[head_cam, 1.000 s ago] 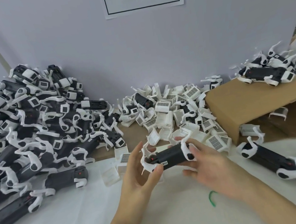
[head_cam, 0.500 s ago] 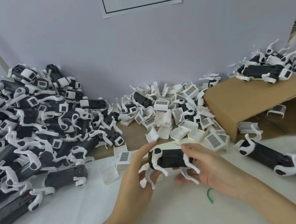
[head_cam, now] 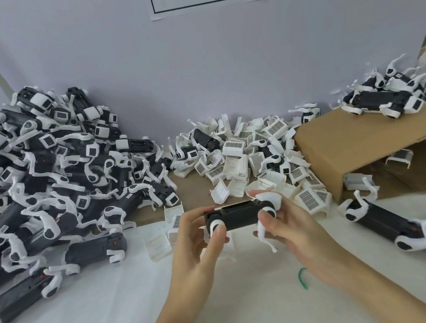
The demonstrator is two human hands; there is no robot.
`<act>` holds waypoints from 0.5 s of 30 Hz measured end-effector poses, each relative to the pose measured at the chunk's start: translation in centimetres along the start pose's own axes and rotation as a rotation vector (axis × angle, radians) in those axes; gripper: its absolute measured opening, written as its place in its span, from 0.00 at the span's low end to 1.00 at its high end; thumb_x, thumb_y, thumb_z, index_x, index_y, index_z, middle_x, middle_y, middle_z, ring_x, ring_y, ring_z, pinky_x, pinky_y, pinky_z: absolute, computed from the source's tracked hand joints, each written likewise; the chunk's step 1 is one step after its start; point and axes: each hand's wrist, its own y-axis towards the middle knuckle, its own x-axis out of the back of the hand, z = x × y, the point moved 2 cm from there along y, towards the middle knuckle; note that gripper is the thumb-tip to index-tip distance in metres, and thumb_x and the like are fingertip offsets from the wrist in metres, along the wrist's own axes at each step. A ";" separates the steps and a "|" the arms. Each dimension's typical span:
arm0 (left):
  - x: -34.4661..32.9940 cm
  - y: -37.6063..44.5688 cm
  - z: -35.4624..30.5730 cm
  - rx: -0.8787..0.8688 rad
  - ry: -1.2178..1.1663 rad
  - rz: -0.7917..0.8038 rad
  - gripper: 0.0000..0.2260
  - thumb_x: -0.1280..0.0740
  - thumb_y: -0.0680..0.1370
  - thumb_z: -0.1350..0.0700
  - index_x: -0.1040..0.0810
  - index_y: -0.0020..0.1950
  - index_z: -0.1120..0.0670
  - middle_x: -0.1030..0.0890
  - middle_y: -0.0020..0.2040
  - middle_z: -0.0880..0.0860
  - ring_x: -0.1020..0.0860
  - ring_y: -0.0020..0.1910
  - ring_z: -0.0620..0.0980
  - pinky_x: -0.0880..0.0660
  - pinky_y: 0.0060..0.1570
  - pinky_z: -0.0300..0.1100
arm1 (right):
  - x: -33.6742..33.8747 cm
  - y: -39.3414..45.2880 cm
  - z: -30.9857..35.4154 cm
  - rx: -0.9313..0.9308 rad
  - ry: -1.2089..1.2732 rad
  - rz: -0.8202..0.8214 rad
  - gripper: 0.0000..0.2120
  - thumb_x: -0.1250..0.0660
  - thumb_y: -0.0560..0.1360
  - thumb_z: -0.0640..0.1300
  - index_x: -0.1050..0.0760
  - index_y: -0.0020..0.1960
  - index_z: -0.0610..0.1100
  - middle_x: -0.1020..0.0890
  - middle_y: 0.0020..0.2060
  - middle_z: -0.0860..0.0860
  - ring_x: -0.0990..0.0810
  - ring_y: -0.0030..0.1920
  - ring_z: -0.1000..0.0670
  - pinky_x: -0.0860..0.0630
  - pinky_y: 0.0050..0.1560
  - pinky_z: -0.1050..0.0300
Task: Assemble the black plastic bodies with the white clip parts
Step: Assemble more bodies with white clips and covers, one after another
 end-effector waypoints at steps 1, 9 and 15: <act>0.0 0.0 -0.1 0.004 -0.011 0.004 0.18 0.30 0.76 0.38 0.22 0.64 0.42 0.15 0.58 0.50 0.15 0.52 0.53 0.22 0.52 0.36 | 0.0 0.0 0.0 0.003 0.002 -0.004 0.24 0.24 0.71 0.57 0.21 0.65 0.50 0.20 0.45 0.51 0.21 0.53 0.52 0.27 0.69 0.45; 0.0 -0.3 0.1 -0.027 0.086 0.036 0.17 0.34 0.82 0.40 0.26 0.69 0.40 0.18 0.65 0.46 0.21 0.66 0.48 0.27 0.66 0.48 | 0.0 0.1 0.1 0.039 -0.064 -0.007 0.25 0.23 0.71 0.56 0.22 0.65 0.52 0.17 0.47 0.58 0.18 0.54 0.54 0.25 0.58 0.58; -0.1 0.1 0.1 -0.117 0.252 -0.001 0.11 0.38 0.86 0.50 0.22 0.67 0.43 0.16 0.59 0.45 0.18 0.60 0.50 0.23 0.55 0.35 | -0.8 -0.3 0.6 0.178 -0.200 -0.163 0.16 0.22 0.70 0.56 0.20 0.54 0.53 0.16 0.43 0.54 0.20 0.44 0.55 0.24 0.44 0.65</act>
